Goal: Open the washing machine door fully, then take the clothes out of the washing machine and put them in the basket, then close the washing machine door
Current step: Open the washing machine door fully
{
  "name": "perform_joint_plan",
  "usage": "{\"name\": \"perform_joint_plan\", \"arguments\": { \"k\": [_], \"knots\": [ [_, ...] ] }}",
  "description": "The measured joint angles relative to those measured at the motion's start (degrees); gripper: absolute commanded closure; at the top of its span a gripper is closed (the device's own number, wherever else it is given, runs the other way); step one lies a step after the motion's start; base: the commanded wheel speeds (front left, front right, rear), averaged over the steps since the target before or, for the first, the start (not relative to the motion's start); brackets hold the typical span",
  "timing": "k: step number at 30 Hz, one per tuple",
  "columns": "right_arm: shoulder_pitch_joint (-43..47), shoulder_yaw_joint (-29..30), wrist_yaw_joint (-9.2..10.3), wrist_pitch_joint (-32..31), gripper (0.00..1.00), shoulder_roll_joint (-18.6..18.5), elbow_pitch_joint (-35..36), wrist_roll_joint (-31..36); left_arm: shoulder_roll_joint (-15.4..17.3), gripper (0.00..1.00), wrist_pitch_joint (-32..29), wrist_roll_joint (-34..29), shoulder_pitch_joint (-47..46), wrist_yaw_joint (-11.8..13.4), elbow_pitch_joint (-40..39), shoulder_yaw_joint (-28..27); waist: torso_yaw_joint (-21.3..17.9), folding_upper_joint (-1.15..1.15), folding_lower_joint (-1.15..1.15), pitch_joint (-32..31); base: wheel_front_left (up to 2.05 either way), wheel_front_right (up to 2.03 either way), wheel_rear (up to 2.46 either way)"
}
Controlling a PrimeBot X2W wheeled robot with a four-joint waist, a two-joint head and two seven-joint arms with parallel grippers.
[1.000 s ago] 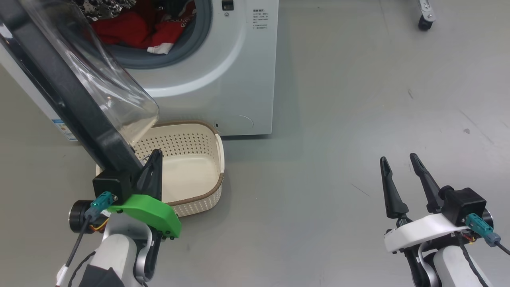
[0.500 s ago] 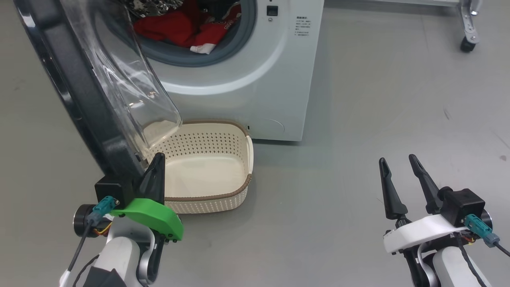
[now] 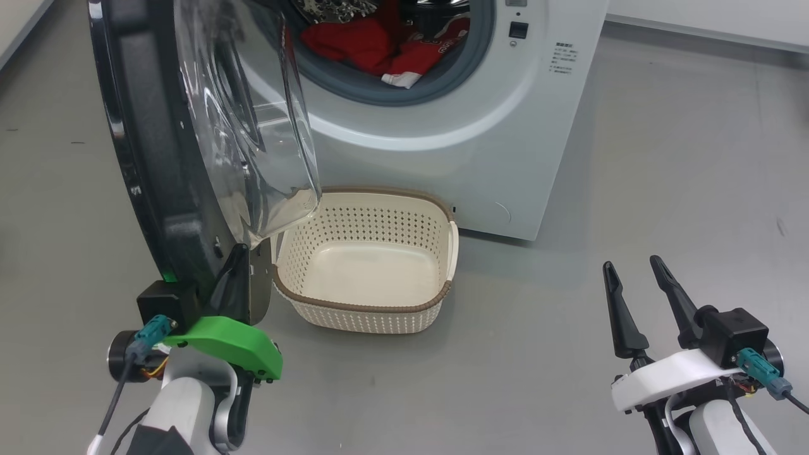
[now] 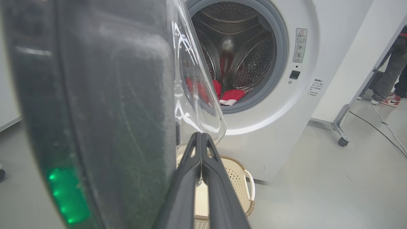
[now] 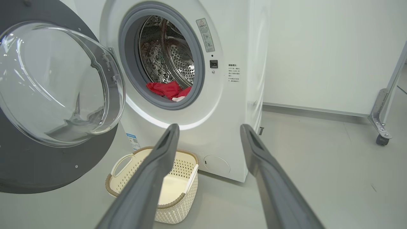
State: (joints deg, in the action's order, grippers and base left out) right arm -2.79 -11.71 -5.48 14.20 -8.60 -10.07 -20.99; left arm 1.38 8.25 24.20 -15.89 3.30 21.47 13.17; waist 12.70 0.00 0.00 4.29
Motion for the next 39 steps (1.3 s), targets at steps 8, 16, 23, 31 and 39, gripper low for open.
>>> {"name": "perform_joint_plan", "arguments": {
  "k": [8,16,23,31,39],
  "knots": [
    [0.0,-2.2,-0.44,0.0,0.0,-0.6,-0.2,1.1,0.7,1.0,0.9,1.1,0.0,0.7,-0.1,-3.0,2.8,0.0,0.0,1.0,0.0,0.0,0.0],
    [-0.3,-2.5,-0.51,0.0,0.0,-1.2,0.1,1.4,2.6,1.0,1.5,2.2,0.0,1.5,-0.7,-6.9,3.4,0.0,0.0,3.6,0.0,0.0,0.0],
    [-1.0,-2.5,-0.52,0.0,0.0,-2.0,0.4,1.5,3.3,1.0,2.0,3.0,0.0,1.8,-1.5,-9.3,3.4,0.0,0.0,5.8,0.0,0.0,0.0],
    [-2.1,-2.5,-0.53,-0.8,0.0,-3.4,2.0,2.4,5.2,1.0,2.5,5.1,-0.3,2.2,-2.3,-13.9,3.3,0.0,0.0,9.3,0.0,0.0,0.0],
    [-3.7,-2.3,-0.74,-1.9,0.0,-5.5,3.4,3.0,7.4,1.0,3.0,6.6,-3.2,2.5,-2.6,-18.5,3.5,0.0,0.0,13.7,0.0,0.0,0.0]
  ]
}}
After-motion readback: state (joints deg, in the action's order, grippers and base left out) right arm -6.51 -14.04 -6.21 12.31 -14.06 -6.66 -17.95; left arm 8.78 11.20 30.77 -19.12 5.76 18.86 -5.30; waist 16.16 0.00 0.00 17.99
